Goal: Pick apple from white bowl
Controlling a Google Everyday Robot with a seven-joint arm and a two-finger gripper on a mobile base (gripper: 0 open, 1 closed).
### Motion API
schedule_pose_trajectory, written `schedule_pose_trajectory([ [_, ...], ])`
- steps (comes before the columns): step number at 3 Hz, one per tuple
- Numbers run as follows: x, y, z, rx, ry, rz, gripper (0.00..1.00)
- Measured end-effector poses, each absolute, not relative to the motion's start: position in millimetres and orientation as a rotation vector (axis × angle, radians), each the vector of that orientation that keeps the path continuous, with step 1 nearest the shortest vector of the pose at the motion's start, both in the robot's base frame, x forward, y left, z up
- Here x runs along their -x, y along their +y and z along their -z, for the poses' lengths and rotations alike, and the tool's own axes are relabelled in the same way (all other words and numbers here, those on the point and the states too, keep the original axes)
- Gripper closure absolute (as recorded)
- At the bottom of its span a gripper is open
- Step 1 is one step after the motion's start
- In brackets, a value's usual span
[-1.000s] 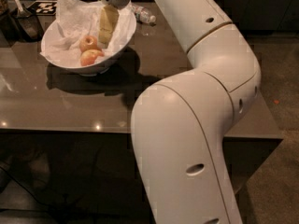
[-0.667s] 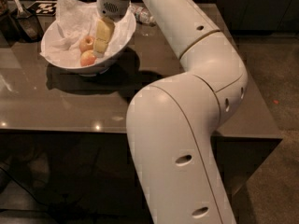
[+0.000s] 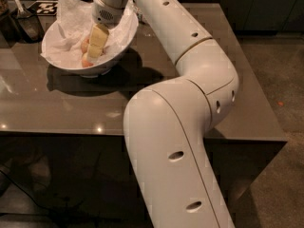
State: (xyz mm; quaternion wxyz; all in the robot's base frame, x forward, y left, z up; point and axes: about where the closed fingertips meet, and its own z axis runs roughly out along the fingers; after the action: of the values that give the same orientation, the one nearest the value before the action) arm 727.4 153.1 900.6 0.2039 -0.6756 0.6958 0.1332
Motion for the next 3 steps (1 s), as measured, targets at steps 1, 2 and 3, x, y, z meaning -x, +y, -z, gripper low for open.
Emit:
schedule_pose_trajectory([
  [1,-726.7,161.8,-919.6,1.827,1.94,-0.342,0.0],
  [2,-726.7,161.8,-919.6,1.827,1.94,-0.342,0.0],
  [3,-726.8,161.8,-919.6,1.827,1.94,-0.342,0.04],
])
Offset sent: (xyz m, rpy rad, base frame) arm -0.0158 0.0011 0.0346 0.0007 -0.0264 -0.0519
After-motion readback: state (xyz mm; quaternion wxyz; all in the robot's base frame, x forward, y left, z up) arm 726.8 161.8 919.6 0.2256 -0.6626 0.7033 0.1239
